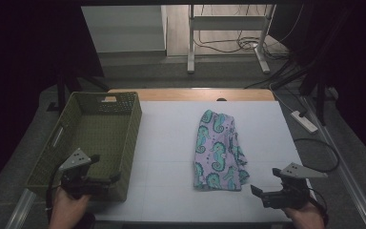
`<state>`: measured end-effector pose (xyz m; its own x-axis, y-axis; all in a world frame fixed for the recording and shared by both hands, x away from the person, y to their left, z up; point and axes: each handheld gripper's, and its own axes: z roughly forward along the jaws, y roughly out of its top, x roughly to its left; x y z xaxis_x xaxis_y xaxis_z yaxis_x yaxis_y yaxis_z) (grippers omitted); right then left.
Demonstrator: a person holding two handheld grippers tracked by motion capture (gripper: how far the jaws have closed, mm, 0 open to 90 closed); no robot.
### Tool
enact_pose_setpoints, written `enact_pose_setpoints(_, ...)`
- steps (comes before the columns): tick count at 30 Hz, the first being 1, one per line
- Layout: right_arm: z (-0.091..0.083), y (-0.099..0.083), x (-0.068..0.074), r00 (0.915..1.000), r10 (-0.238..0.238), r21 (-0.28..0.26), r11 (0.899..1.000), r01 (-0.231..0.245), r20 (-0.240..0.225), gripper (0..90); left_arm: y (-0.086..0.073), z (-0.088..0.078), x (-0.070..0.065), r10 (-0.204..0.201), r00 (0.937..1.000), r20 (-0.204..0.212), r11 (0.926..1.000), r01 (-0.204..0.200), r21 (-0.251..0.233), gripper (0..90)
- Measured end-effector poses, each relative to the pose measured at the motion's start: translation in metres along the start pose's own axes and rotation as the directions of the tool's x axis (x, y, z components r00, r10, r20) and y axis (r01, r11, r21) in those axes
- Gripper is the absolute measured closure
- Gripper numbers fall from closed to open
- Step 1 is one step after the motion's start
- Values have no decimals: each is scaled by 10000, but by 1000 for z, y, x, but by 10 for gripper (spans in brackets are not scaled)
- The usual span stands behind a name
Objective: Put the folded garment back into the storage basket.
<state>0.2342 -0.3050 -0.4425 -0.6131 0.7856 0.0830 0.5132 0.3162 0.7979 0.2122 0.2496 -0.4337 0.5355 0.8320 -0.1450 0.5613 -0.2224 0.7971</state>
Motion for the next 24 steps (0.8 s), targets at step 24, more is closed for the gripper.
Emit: enact_pose_setpoints(24,12,10,7,9969,-518,225,9983,532,-595,0,52,42,-1,714,9941,817,9963,-750,409,0)
